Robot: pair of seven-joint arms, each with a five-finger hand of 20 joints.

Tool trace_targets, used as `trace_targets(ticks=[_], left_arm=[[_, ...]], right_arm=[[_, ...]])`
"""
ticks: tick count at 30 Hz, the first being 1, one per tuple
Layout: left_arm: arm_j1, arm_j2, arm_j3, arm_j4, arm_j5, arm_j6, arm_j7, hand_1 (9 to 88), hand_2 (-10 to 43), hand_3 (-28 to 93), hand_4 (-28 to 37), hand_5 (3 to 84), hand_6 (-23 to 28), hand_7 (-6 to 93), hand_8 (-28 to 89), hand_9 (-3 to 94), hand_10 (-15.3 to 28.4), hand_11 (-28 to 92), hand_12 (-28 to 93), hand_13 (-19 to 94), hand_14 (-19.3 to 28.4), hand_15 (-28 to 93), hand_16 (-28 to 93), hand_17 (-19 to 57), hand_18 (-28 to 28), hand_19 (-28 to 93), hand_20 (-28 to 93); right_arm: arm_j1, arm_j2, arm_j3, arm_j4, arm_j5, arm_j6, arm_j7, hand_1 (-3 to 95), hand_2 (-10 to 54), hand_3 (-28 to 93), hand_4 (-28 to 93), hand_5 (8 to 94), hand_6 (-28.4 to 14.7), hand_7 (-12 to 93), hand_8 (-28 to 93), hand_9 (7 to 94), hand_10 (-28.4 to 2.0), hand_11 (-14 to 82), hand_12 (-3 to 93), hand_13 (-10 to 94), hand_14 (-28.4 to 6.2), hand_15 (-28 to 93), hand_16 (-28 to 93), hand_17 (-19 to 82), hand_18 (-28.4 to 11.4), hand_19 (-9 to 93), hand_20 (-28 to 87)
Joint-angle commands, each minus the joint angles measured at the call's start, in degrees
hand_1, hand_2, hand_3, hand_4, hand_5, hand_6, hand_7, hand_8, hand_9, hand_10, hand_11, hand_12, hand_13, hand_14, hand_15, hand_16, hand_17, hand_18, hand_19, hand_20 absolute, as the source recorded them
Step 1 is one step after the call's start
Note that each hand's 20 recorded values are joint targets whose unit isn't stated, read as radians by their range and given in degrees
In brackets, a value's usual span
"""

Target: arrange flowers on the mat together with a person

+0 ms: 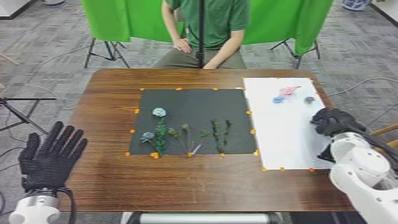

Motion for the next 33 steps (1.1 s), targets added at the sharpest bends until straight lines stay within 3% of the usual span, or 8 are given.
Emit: trace_targets(ticks=[1, 5, 6, 15, 23, 33], left_arm=[[0.5, -0.45, 0.2, 0.14, -0.01, -0.34, -0.53, 24.1, 12.1, 70, -28.3, 41.3, 6.7, 5.7, -9, 36.7, 12.9, 14, 6, 27, 13.6, 25, -7, -2.7, 11.2, 23, 11], [0.3, -0.25, 0.32, 0.21, 0.04, -0.38, -0.78, 24.1, 12.1, 70, -28.3, 41.3, 6.6, 5.7, -9, 36.7, 12.9, 14, 6, 27, 13.6, 25, -7, -2.7, 11.3, 23, 11], [0.5, 0.03, 0.45, 0.14, -0.28, -0.4, -0.29, 24.1, 12.1, 70, -28.3, 41.3, 6.6, 5.7, -9, 36.8, 12.9, 14, 6, 27, 13.6, 25, -7, -2.7, 11.2, 23, 11], [0.0, 0.08, 0.2, 0.44, 0.08, -0.37, -1.34, 24.1, 12.0, 70, -28.3, 41.3, 6.6, 5.6, -9, 36.7, 12.9, 13, 6, 27, 13.7, 25, -7, -2.7, 11.2, 23, 11], [-1.1, 0.12, 0.8, 0.84, 0.33, -0.23, -2.17, 24.1, 12.1, 70, -28.3, 41.3, 6.6, 5.6, -9, 36.7, 12.9, 13, 6, 27, 13.5, 26, -7, -2.7, 11.2, 23, 11], [-1.8, 0.21, 1.16, 1.16, 0.32, 0.15, -2.82, 24.1, 12.2, 70, -28.3, 41.3, 6.6, 5.7, -9, 36.7, 12.9, 13, 6, 27, 13.6, 26, -7, -2.7, 11.2, 23, 11]], right_arm=[[-2.0, -0.6, -3.3, 1.3, 1.2, 7.3, -1.1, 67.9, -9.5, 55, -28, 63.8, 3.1, 27, -5, 72.8, -8.0, 7.3, 30.6, 69, -2.7, 19, 40, 35, -11.9, 52, 37], [-2.8, -0.3, -4.2, 0.4, 1.2, 12.1, -1.1, 67.2, -9.5, 56, -28, 68.4, 3.3, 33, -4, 78.7, -7.5, 7.0, 35.2, 71, -2.5, 21, 42, 35, -12.3, 54, 38], [-2.7, -0.1, -4.5, 0.0, 1.3, 13.5, -1.1, 67.2, -9.5, 56, -28, 69.4, 3.3, 34, -3, 79.5, -7.5, 7.2, 35.5, 71, -2.6, 22, 42, 34, -12.3, 54, 39], [-1.1, 2.2, -9.3, -6.9, 0.0, 25.0, -3.5, 65.6, -9.5, 59, -28, 70.5, 3.1, 35, -3, 81.4, -7.2, 7.4, 36.9, 72, -2.7, 23, 42, 33, -12.9, 54, 39], [12.2, -0.6, -23.1, -10.1, -1.5, 25.4, -11.8, 64.7, -9.5, 61, -28, 70.3, 2.9, 36, -3, 81.4, -7.2, 7.3, 37.2, 71, -2.6, 23, 42, 33, -12.9, 55, 38], [29.0, -9.9, -41.9, -4.4, 1.5, 24.0, -20.0, 64.0, -9.5, 63, -28, 69.8, 2.8, 37, -3, 80.6, -7.2, 7.1, 36.9, 70, -2.5, 23, 42, 32, -13.0, 56, 38]])
